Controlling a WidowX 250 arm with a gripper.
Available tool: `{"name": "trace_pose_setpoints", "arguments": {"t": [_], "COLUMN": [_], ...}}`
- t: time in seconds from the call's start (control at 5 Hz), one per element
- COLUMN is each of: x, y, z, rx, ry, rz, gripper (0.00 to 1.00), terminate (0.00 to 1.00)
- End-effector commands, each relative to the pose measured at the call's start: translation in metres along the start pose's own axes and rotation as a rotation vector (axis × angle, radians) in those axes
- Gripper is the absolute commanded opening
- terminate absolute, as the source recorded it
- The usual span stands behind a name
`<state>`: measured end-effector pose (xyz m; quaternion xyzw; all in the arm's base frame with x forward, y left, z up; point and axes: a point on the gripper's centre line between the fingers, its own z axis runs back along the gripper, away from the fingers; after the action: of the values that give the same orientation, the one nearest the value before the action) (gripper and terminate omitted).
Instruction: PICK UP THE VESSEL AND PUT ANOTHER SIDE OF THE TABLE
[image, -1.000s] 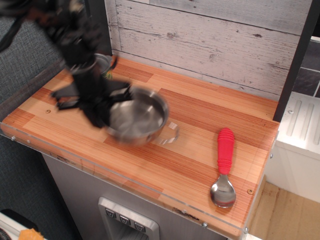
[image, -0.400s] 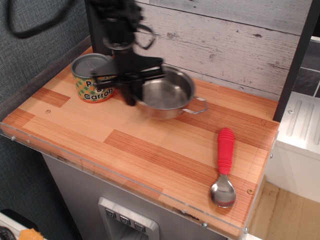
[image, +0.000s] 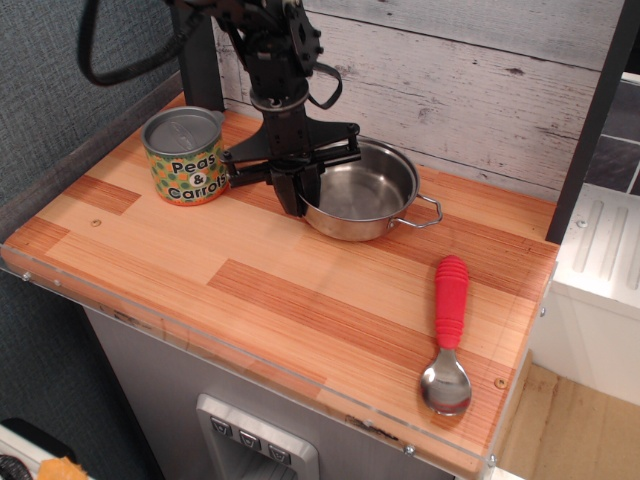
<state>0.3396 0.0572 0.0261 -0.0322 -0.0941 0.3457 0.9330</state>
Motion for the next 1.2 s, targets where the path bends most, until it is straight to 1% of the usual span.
{"name": "trace_pose_setpoints", "arguments": {"t": [0.0,0.2,0.4,0.6,0.8,1.0], "x": [0.006,0.006,0.007,0.007,0.007,0.007], "y": [-0.008,-0.008,-0.005,-0.007,-0.011,-0.003], "z": [0.006,0.01,0.016,0.033,0.055,0.075], "rx": [-0.032,-0.025,-0.013,0.033,0.072,0.15], "ry": [-0.04,-0.022,-0.04,-0.056,-0.051,-0.029], "rz": [0.001,-0.025,-0.007,-0.02,-0.068,-0.12], "gripper": [0.0,1.0,1.0,1.0,1.0,1.0], "terminate": [0.0,0.0,0.0,0.0,0.0,0.0]}}
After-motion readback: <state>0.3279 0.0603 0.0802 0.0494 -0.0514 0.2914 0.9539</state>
